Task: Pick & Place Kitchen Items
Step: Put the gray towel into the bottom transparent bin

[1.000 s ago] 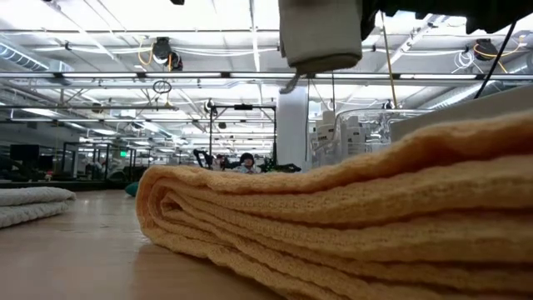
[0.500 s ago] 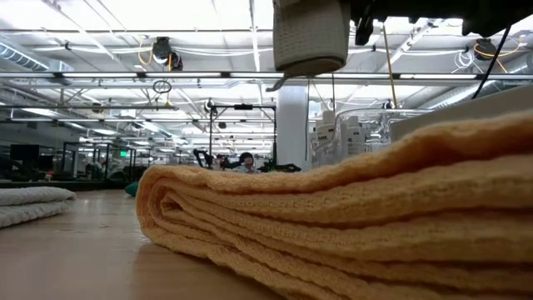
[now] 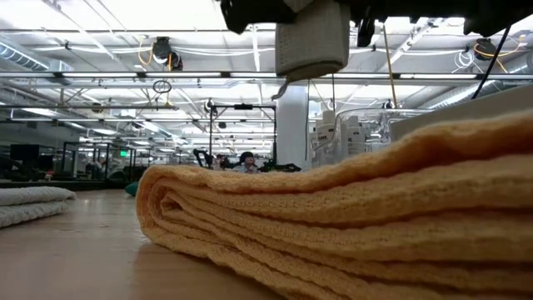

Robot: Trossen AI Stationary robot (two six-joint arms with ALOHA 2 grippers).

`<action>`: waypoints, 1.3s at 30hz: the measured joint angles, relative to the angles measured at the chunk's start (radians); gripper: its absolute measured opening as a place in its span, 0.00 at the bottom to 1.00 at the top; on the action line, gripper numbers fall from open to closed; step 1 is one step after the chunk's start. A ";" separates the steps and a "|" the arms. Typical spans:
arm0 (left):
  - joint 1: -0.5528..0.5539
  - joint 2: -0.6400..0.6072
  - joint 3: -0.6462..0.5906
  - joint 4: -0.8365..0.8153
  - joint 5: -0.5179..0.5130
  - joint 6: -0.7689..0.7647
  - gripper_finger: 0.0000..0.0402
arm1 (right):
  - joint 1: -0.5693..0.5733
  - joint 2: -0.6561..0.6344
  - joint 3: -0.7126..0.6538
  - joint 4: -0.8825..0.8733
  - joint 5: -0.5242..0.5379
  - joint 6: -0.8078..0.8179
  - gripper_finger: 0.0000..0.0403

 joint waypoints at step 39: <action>-0.006 -0.003 0.000 0.195 -0.133 0.270 0.73 | -0.011 0.038 0.001 -0.062 0.031 0.019 0.00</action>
